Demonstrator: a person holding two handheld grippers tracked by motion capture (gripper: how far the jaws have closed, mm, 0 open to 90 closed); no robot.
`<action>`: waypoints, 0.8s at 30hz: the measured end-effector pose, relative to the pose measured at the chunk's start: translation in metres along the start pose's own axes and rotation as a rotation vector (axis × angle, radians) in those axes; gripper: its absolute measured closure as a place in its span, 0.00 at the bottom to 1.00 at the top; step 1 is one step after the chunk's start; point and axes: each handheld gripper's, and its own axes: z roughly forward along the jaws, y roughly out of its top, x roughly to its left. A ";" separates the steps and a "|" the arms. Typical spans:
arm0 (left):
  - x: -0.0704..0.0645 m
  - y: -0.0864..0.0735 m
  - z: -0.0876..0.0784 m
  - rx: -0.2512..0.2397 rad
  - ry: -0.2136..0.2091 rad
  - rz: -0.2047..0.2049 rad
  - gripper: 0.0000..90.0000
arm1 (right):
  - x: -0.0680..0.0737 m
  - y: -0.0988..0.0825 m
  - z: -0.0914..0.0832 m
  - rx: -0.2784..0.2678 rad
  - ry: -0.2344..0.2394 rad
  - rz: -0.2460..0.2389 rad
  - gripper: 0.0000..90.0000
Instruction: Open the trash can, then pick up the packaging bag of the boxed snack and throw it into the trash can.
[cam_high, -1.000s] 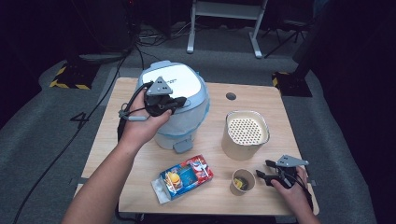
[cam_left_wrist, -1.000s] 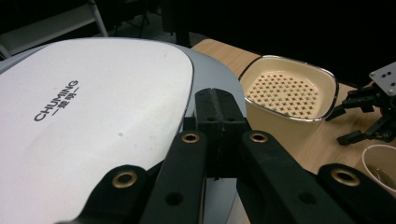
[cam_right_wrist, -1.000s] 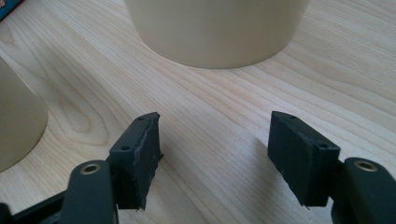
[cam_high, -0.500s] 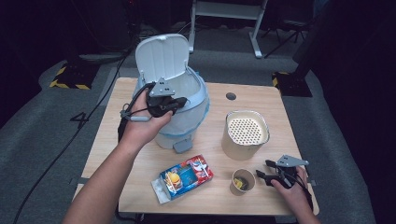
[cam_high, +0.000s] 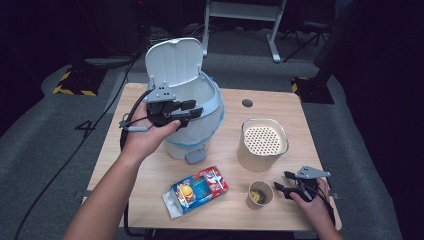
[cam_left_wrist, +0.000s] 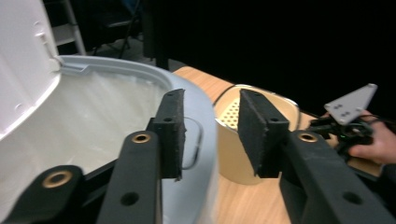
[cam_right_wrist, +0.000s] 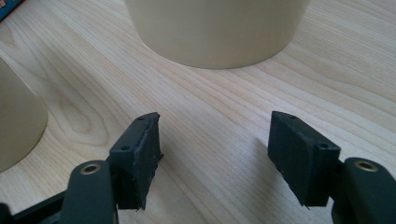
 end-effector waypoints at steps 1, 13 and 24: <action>-0.003 -0.001 -0.002 0.000 -0.003 0.022 0.63 | 0.000 0.000 0.000 0.000 0.000 0.000 0.38; -0.025 -0.024 -0.018 0.034 -0.013 0.085 0.51 | 0.000 0.000 0.000 0.000 0.000 0.000 0.38; -0.034 -0.065 -0.016 0.066 -0.020 0.035 0.50 | 0.000 0.000 0.000 0.000 0.000 0.000 0.38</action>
